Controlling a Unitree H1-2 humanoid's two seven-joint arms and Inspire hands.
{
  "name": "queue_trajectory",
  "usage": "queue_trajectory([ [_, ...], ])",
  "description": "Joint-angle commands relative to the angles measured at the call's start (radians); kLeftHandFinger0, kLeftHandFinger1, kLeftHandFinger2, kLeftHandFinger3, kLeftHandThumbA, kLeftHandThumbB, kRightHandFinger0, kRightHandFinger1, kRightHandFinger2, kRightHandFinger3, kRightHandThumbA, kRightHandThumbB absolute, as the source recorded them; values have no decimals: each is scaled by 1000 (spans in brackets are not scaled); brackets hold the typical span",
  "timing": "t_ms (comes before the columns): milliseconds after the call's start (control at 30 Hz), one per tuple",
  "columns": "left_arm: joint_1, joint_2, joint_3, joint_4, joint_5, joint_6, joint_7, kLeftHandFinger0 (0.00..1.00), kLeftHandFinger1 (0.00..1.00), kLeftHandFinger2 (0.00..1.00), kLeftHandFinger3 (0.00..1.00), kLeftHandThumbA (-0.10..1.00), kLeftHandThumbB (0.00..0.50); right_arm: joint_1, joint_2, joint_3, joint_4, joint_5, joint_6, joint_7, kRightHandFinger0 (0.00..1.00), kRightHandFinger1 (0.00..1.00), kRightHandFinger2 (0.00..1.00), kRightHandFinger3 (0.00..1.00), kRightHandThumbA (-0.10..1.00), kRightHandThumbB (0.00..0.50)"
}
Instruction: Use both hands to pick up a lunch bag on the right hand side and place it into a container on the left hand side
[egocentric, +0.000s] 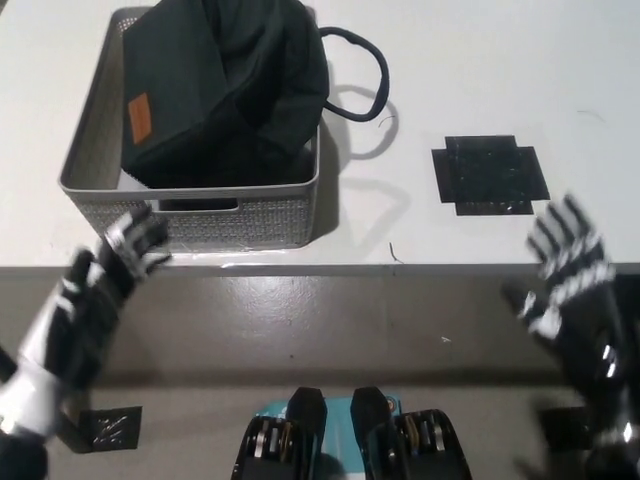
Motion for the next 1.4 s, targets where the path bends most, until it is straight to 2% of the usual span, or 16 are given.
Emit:
queue_trajectory([
  [0,29,-6,-44,28,48,-157,-5,1000,1000,1000,1000,995,72,15,41,53,4,64,-45,70,981,1000,1000,1000,1000,146],
  [67,52,-26,-69,53,86,-192,13,1000,1000,1000,1000,976,87,45,62,87,57,58,-78,105,978,1000,1000,1000,1000,132],
  [167,66,-48,-92,87,113,-243,29,1000,1000,1000,1000,985,60,62,84,128,128,56,-109,142,986,1000,1000,1000,1000,122],
  [333,73,-88,-125,175,115,-279,33,1000,1000,1000,1000,1000,71,24,107,146,279,-47,-179,96,996,1000,1000,1000,1000,92],
  [367,87,-94,-140,184,123,-277,31,1000,1000,1000,1000,1000,99,29,112,149,297,-68,-195,84,1000,1000,1000,1000,1000,76],
  [467,84,-107,-169,224,134,-294,24,1000,1000,1000,1000,1000,101,13,114,152,337,-94,-235,80,1000,1000,1000,1000,961,101],
  [633,70,-116,-188,260,136,-326,24,1000,1000,1000,1000,1000,104,-7,124,157,373,-112,-282,82,1000,1000,1000,1000,977,93],
  [667,95,-126,-229,297,192,-389,24,1000,1000,1000,1000,1000,101,33,166,197,383,-152,-289,66,1000,1000,1000,1000,983,77],
  [767,94,-127,-253,313,197,-414,18,1000,1000,1000,1000,1000,122,34,170,209,395,-163,-298,68,1000,1000,1000,1000,983,60],
  [800,93,-126,-255,314,197,-417,20,1000,1000,1000,1000,1000,123,34,170,209,396,-164,-300,68,1000,1000,1000,1000,983,59],
  [833,91,-120,-265,317,197,-422,13,1000,1000,1000,1000,1000,159,25,161,213,402,-167,-300,76,1000,1000,1000,1000,968,89],
  [900,81,-107,-288,326,214,-453,0,1000,1000,1000,1000,1000,164,8,135,237,417,-214,-311,88,1000,1000,1000,1000,995,73],
  [1100,101,-107,-301,308,234,-440,28,1000,1000,1000,1000,1000,174,19,127,253,444,-258,-362,73,1000,1000,1000,1000,1000,100],
  [1200,101,-107,-302,307,239,-441,34,1000,1000,1000,1000,1000,176,15,127,252,451,-257,-367,73,1000,1000,1000,1000,1000,100],
  [1267,84,-102,-296,319,217,-439,24,1000,1000,1000,1000,1000,181,-2,127,253,456,-269,-375,71,1000,1000,1000,1000,1000,67],
  [1367,78,-100,-294,315,219,-423,26,1000,1000,1000,1000,1000,178,-7,126,251,457,-261,-365,78,1000,1000,1000,1000,1000,75],
])
